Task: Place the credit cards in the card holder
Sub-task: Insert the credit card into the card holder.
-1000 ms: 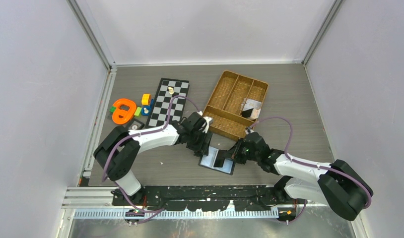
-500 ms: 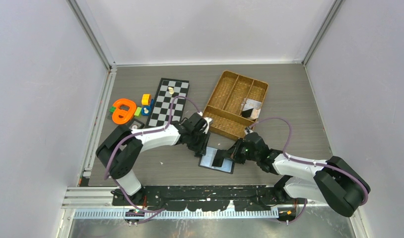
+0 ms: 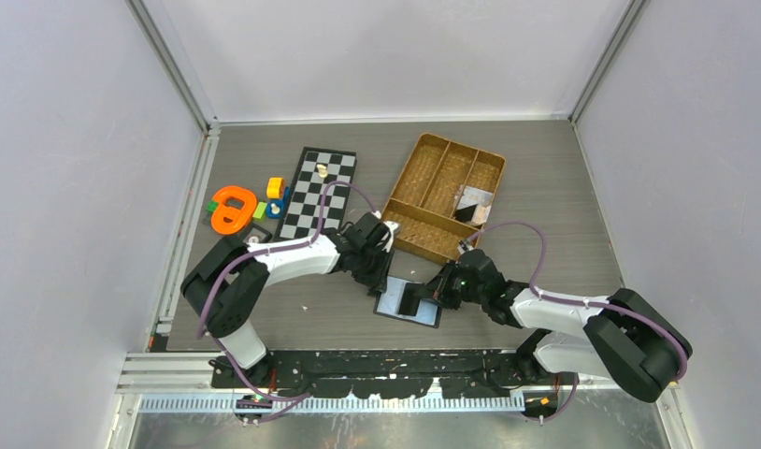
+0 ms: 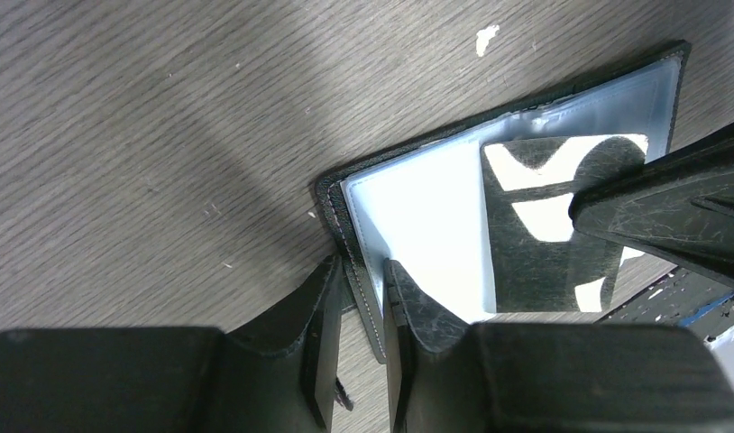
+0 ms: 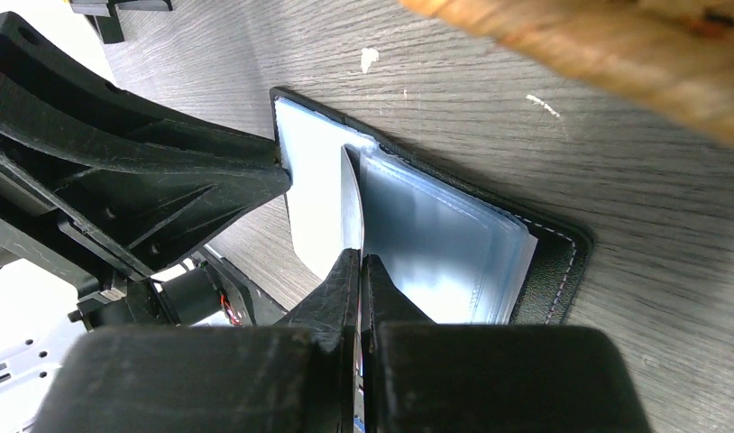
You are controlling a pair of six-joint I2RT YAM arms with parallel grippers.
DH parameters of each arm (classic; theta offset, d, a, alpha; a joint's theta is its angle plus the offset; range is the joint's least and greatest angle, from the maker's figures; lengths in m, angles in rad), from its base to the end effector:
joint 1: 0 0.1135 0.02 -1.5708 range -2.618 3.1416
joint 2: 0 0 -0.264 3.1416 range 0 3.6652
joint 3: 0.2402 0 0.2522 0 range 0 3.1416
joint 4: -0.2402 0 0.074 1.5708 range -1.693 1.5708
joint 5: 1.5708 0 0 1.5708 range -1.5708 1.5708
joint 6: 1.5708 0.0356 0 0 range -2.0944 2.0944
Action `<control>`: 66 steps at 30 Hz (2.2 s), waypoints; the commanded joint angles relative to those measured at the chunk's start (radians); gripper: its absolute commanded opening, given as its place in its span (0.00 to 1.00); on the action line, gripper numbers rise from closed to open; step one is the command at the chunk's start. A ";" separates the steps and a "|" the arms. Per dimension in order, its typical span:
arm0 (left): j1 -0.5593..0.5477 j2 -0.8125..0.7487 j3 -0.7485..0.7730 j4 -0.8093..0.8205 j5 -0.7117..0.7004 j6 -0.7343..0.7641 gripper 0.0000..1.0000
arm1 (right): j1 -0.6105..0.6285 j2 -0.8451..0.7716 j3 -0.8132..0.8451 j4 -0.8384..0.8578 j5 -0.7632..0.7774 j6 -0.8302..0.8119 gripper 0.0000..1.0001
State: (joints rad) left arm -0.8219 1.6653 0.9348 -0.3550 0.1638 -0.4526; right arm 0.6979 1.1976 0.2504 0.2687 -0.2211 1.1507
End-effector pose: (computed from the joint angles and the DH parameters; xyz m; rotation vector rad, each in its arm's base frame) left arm 0.2125 -0.2371 0.1610 0.5674 2.7291 -0.5943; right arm 0.1483 0.1346 0.1273 0.4379 2.5006 1.1374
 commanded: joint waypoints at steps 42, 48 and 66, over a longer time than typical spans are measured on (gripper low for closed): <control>-0.002 0.022 -0.082 0.125 0.076 -0.087 0.17 | 0.091 0.102 0.128 -0.237 0.189 -0.057 0.03; -0.002 0.003 -0.108 0.160 0.098 -0.110 0.18 | 0.138 0.124 0.187 -0.313 0.273 -0.075 0.09; -0.002 -0.126 -0.110 0.107 0.106 -0.115 0.35 | 0.165 -0.037 0.258 -0.532 0.350 -0.114 0.46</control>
State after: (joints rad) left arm -0.8211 1.6020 0.8314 -0.2440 0.2375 -0.5510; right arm 0.8532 1.2156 0.4736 -0.1734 0.0734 1.0687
